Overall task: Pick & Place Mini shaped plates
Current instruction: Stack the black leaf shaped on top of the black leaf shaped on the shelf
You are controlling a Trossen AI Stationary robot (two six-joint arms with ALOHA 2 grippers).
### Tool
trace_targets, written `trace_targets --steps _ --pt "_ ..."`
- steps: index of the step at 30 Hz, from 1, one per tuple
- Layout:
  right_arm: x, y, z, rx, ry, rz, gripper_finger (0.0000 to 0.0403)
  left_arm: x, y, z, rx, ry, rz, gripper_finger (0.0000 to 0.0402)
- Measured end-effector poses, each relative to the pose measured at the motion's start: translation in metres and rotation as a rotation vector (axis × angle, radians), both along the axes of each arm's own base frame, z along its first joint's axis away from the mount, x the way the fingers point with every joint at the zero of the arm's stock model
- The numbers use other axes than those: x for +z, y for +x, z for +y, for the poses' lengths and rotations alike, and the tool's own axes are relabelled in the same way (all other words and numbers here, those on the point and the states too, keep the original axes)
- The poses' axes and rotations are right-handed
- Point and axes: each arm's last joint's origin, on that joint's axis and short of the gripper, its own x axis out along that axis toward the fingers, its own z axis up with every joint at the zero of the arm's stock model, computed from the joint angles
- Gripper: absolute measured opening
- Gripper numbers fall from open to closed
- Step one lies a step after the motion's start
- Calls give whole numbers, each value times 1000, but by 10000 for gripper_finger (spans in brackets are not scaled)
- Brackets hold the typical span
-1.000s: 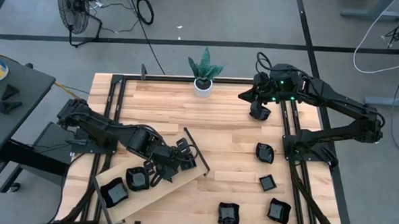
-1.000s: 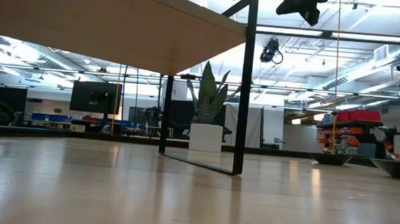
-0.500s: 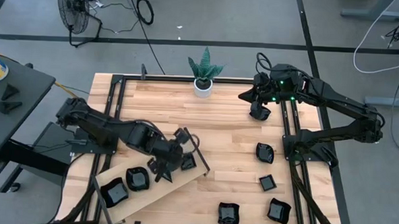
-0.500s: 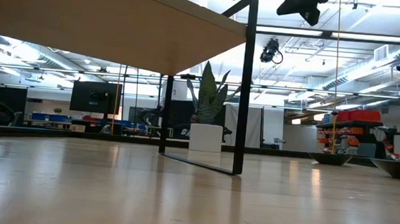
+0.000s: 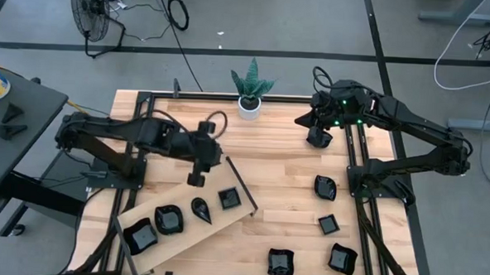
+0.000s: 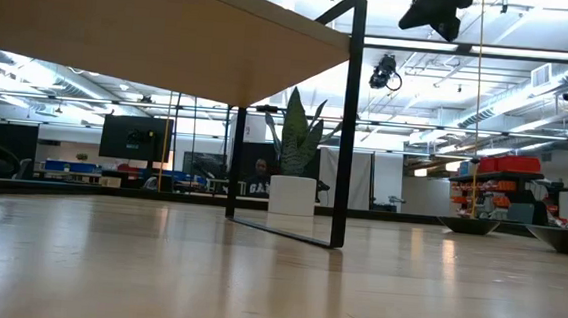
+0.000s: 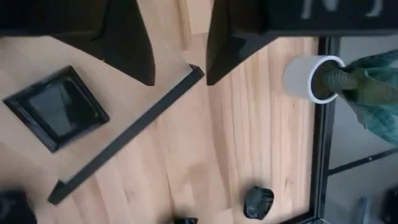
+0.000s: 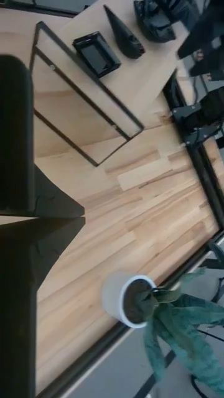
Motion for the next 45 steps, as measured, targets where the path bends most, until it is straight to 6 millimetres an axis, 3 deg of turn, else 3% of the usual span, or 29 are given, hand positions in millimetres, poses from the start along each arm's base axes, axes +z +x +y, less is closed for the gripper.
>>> trace_targets --steps 5,10,17,21,28,34,45 --pt "-6 -4 2 -2 28 74 4 -3 -1 9 -7 -56 -10 186" --pt "-9 -7 3 -22 67 111 4 -25 -5 15 -3 -75 14 192" --pt "-13 -11 2 -80 60 177 4 -36 -37 18 -10 -79 -27 189" --pt "-17 -15 2 -126 48 235 4 -38 -66 23 14 -77 -73 161" --pt "-25 -22 2 -175 9 351 4 -40 -107 27 45 -89 -163 74" --pt "-59 -23 2 -176 33 479 4 -38 -127 29 78 -106 -222 9" --pt "-147 -32 7 -150 151 687 21 -31 -148 33 201 -100 -294 17"
